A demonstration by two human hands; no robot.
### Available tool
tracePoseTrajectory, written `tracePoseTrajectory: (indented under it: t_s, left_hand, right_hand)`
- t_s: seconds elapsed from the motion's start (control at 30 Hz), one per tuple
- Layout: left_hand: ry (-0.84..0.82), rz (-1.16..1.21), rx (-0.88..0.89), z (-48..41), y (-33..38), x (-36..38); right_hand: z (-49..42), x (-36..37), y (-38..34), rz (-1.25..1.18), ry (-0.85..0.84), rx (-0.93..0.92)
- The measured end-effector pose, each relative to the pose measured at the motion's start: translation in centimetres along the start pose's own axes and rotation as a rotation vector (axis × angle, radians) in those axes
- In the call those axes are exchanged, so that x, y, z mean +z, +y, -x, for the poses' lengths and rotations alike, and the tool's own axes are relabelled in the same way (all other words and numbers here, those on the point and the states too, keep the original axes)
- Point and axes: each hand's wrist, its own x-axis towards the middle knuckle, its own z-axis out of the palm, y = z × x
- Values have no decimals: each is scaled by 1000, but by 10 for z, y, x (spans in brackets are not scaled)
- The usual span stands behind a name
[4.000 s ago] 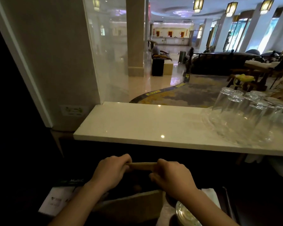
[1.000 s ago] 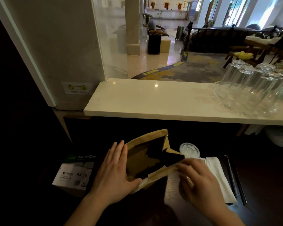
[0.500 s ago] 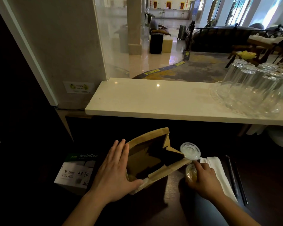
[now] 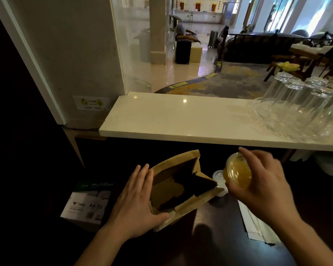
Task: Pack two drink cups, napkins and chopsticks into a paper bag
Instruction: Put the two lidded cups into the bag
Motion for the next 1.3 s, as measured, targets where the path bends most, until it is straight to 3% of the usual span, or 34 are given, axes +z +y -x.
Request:
tracePoseTrajectory:
  t_s: [0.13,0.4,0.77,1.3]
  left_hand:
    - [-1,20,0,1,-1,-1]
    - [-6,91,-19,-1,0,-3]
    - [17,61,-6,4,4,2]
    - [-5,62,-25,4,-1,8]
  right_hand:
    - [-16,-27,-40,-113,-9,-158]
    - [-29,41,-94,-71,-387,-420]
    - [-33,123,-101,230,-659,-451]
    - [-33,210,-88,169,-830,-404]
